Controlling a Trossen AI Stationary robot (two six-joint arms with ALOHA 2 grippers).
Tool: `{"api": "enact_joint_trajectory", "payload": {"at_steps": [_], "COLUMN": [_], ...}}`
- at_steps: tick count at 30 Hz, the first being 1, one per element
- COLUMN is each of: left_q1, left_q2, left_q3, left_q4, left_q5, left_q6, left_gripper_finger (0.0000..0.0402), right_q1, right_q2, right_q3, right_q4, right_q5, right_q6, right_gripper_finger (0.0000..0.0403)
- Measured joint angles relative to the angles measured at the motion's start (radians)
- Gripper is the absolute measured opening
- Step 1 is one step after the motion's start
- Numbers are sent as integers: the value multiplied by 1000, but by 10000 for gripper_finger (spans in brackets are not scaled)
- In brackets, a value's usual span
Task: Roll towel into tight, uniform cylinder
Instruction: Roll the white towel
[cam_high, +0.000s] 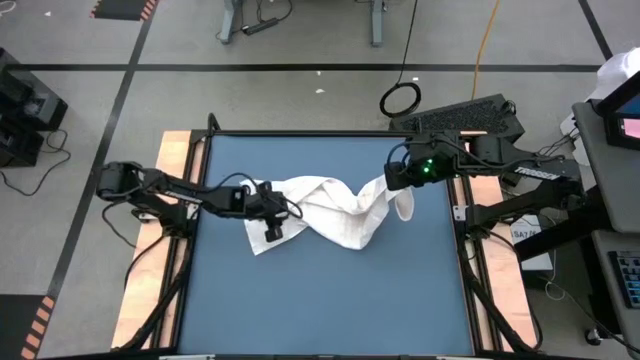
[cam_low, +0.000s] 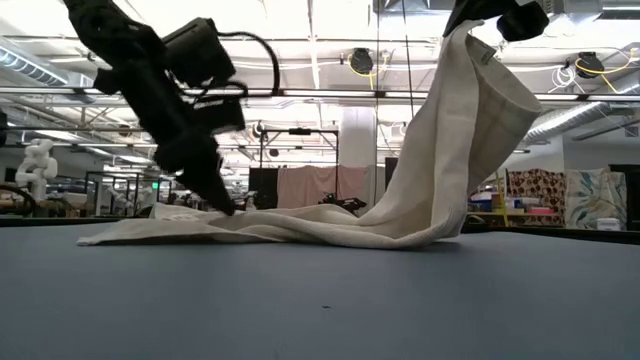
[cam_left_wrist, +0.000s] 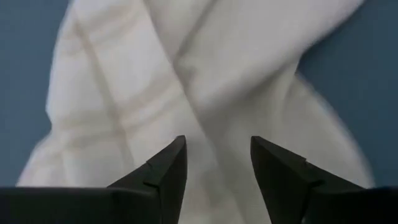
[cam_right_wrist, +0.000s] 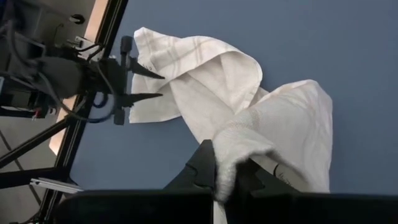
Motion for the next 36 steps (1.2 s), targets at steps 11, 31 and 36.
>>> {"api": "enact_joint_trajectory", "payload": {"at_steps": [11, 31, 36], "left_q1": [-47, -31, -31], "left_q2": [62, -211, -342], "left_q3": [0, 189, 295], "left_q4": [-3, -586, -787], "left_q5": [-137, 123, 173], "left_q6": [-37, -2, -18], "left_gripper_finger": [162, 13, 13], "right_q1": [0, 0, 0], "right_q2": [0, 0, 0], "right_q3": [0, 0, -1], "right_q4": [1, -9, -5], "right_q5": [-23, -28, -40], "right_q6": [-15, -149, -248], "right_gripper_finger": [0, 0, 0]}}
